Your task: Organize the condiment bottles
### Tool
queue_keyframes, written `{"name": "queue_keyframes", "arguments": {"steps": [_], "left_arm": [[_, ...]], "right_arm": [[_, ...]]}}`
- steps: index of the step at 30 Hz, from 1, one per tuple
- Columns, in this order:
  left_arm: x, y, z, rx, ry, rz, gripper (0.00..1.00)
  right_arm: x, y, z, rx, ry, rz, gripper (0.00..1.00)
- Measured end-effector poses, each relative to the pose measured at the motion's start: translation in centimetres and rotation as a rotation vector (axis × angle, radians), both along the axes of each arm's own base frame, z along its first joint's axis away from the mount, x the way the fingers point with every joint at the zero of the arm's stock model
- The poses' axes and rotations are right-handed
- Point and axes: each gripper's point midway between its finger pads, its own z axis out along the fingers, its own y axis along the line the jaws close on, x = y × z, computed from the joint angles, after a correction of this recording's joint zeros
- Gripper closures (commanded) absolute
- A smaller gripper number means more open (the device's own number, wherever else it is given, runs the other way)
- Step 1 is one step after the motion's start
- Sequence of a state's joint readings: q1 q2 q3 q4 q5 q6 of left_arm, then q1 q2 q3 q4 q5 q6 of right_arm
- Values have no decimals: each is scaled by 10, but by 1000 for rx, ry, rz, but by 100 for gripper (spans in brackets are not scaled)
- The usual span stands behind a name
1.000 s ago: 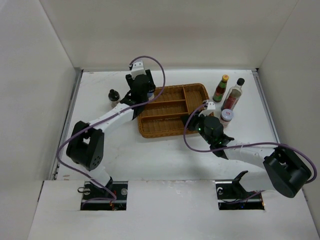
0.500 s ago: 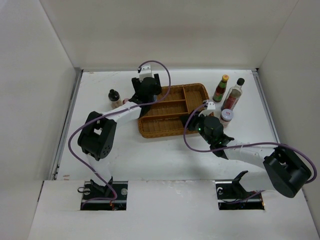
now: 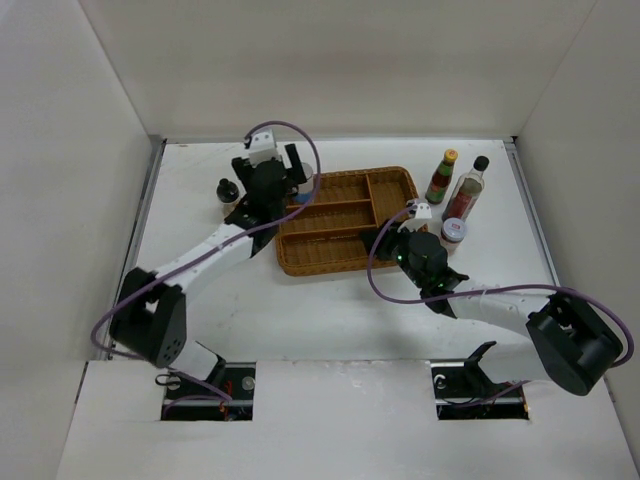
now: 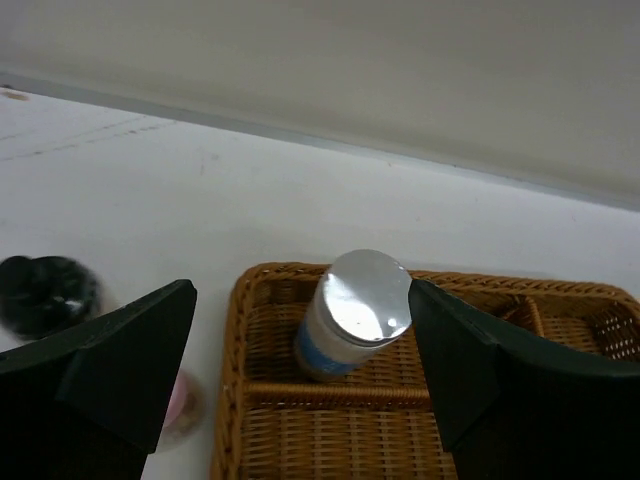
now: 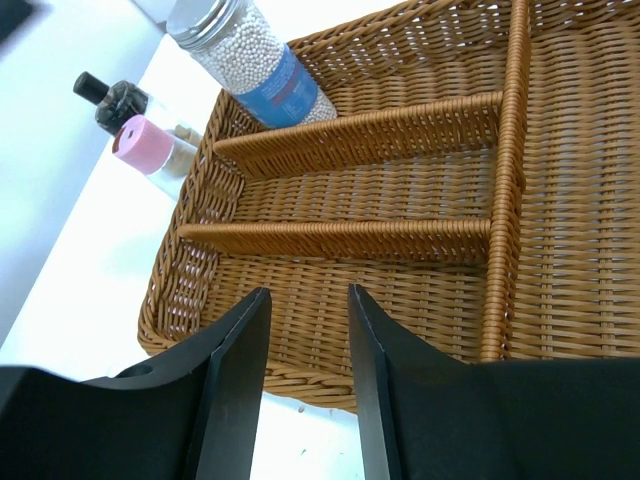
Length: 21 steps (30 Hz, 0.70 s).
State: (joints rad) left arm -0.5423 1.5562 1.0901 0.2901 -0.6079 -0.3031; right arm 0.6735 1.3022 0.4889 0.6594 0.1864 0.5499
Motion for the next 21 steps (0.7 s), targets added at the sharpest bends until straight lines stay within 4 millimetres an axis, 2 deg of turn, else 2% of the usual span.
{"name": "queue_keyframes", "arguments": {"steps": [3,5,8,11,17,21], "left_arm": [[-20,34,18,-21,-41,66,15],[-29,52,13,-18,-34,101,16],[-36,71,-20,14,40,139,18],[-40,80,-56,53,133,146,20],[-34,82,-102,80,246,130,24],[-28,82,-127,92,302,130,38]], "right_arm": [[0,0,0,0,0,0,51],[0,0,0,0,0,0,46],[0,0,0,1,1,-1,37],[0,0,0,-1,0,0,33],[0,0,0,-2,-1,0,32],[0,0,0,-3,-1,0,32]]}}
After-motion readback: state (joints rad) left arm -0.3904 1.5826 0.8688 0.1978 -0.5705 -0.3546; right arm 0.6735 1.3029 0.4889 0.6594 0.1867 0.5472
